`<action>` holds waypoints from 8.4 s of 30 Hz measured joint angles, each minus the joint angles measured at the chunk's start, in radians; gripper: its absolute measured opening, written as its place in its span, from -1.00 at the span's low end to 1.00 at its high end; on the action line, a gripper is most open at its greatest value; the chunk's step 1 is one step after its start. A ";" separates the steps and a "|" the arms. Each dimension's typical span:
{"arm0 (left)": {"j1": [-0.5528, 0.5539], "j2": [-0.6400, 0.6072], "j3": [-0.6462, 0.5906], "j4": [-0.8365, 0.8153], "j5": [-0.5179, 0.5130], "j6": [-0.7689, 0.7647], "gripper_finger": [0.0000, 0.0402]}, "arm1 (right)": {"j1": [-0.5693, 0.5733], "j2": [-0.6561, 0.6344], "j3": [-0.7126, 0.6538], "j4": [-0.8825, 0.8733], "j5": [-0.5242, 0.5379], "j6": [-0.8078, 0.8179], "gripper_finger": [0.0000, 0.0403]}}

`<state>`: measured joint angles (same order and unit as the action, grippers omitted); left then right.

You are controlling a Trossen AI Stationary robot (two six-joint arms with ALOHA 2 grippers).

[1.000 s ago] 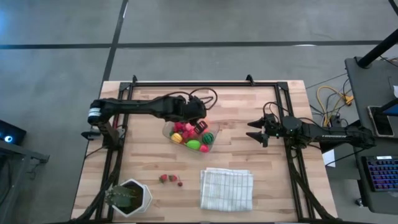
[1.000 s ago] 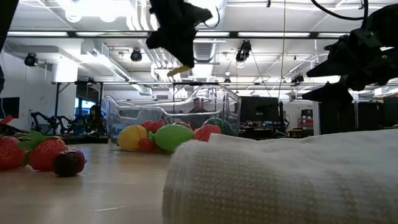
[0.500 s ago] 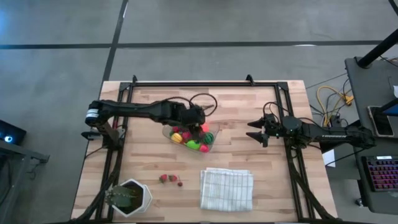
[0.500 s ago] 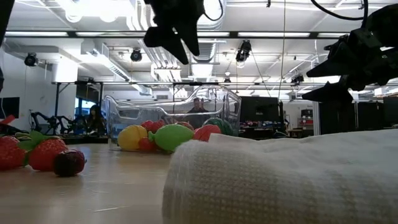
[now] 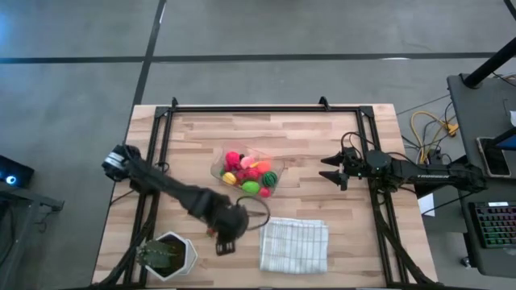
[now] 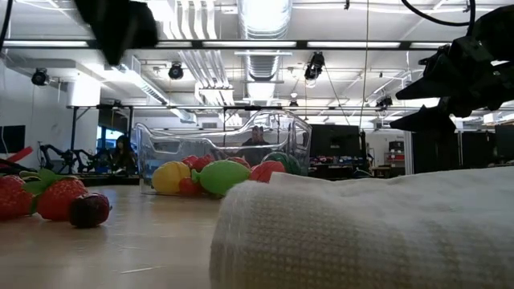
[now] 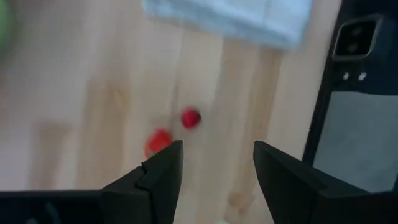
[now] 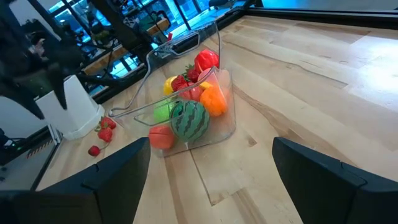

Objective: Pick and placing Produce into tupperware
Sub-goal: Put the red strawberry into the transparent bin

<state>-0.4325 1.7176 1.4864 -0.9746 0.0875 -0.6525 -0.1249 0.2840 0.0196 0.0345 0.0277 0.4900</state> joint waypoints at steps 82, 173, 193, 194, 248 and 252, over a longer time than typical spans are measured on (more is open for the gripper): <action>-0.048 0.080 -0.377 0.127 0.025 -0.586 -0.38 | 0.000 0.000 0.000 0.000 0.000 0.000 0.63; -0.060 0.109 -0.269 0.254 -0.150 -1.334 0.34 | 0.000 0.000 0.000 0.000 0.000 0.000 0.63; -0.058 0.114 -0.280 0.257 -0.154 -1.332 -0.27 | 0.000 0.000 0.000 0.000 0.000 0.000 0.63; -0.057 0.114 -0.280 0.258 -0.155 -1.332 -0.29 | 0.000 0.000 0.000 0.000 0.000 0.000 0.63; -0.106 0.111 -0.124 0.171 -0.225 0.126 -0.16 | 0.000 0.000 0.000 0.000 0.000 0.000 0.64; -0.106 0.113 -0.149 0.173 -0.226 0.208 -0.05 | 0.000 0.000 0.000 0.000 0.000 0.000 0.64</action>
<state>-0.5388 1.8301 1.3378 -0.8013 -0.1386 -0.4444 -0.1249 0.2840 0.0193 0.0347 0.0275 0.4900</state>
